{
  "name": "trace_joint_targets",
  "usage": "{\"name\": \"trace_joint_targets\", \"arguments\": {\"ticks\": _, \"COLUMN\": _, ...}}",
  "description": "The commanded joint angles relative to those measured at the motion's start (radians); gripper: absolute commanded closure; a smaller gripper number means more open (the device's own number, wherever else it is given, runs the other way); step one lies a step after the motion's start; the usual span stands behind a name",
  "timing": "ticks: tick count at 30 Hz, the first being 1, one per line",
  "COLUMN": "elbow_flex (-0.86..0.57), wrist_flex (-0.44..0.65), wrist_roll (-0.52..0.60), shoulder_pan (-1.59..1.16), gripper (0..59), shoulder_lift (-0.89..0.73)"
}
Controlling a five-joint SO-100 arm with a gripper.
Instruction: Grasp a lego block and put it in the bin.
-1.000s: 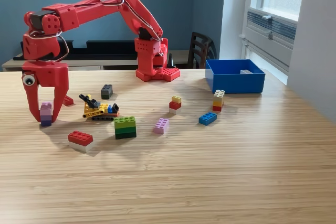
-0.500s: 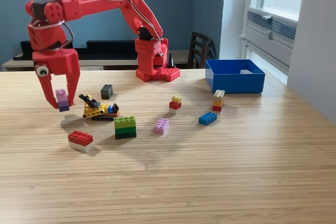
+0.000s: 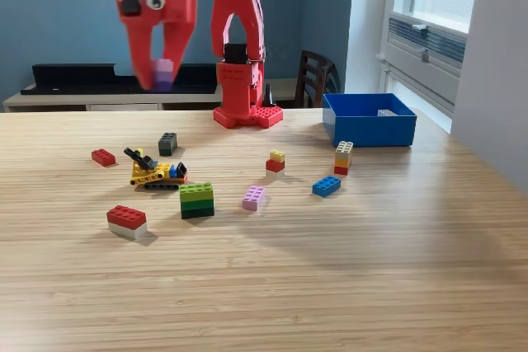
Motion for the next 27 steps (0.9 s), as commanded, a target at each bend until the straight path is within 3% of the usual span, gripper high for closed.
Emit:
{"name": "trace_joint_targets", "arguments": {"ticks": 1, "elbow_flex": 0.132, "wrist_flex": 0.008, "wrist_roll": -0.026, "shoulder_pan": -0.261, "gripper": 58.6, "shoulder_lift": 0.249}}
{"name": "trace_joint_targets", "arguments": {"ticks": 13, "elbow_flex": 0.456, "wrist_flex": 0.008, "wrist_roll": -0.043, "shoulder_pan": -0.865, "gripper": 58.6, "shoulder_lift": 0.354}}
{"name": "trace_joint_targets", "arguments": {"ticks": 27, "elbow_flex": 0.407, "wrist_flex": -0.005, "wrist_roll": -0.048, "shoulder_pan": -1.368, "gripper": 58.6, "shoulder_lift": 0.347}}
